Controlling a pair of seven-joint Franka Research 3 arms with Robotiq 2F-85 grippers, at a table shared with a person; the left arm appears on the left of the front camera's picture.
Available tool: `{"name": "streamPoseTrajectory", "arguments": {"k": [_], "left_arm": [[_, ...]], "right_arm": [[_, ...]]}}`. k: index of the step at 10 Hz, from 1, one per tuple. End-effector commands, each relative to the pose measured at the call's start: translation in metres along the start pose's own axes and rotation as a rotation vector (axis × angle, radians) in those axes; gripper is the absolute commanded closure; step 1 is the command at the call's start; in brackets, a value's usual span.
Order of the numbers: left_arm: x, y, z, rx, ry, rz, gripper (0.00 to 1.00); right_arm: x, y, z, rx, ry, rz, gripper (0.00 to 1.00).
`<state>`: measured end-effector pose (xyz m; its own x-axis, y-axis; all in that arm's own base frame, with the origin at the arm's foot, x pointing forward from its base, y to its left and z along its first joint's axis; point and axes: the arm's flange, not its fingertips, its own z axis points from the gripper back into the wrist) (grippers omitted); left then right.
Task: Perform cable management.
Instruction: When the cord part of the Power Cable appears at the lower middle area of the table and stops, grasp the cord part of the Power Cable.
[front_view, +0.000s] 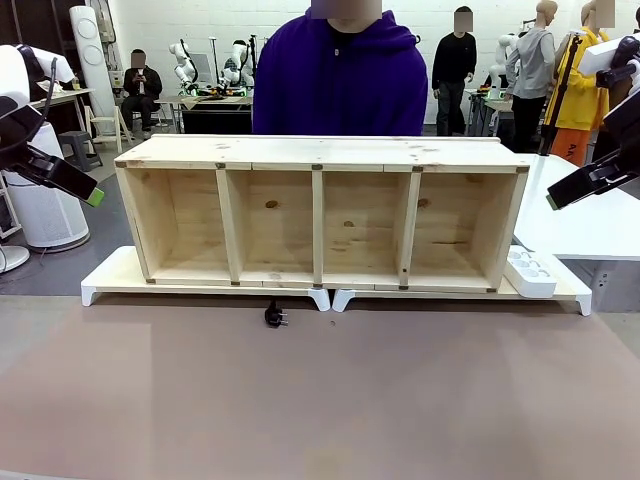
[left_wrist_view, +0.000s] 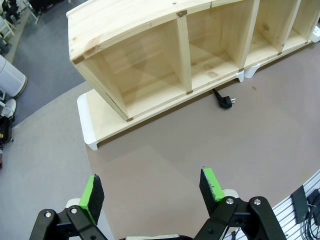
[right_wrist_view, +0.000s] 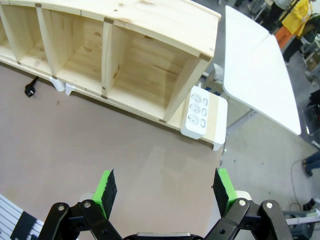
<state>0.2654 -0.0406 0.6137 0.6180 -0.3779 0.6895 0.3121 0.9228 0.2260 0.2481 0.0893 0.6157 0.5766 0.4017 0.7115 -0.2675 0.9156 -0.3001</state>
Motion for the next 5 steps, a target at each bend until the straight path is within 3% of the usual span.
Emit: {"name": "streamPoseTrajectory", "arguments": {"k": [1, 5], "left_arm": [[0.0019, 0.0011, -0.002, 0.002, -0.011, 0.005, 0.0], [0.0019, 0.0011, -0.002, 0.002, -0.011, 0.005, 0.0]], "right_arm": [[0.0025, -0.001, -0.0048, -0.001, -0.008, 0.006, 0.0], [0.0025, -0.001, -0.0048, -0.001, -0.008, 0.006, 0.0]]}}
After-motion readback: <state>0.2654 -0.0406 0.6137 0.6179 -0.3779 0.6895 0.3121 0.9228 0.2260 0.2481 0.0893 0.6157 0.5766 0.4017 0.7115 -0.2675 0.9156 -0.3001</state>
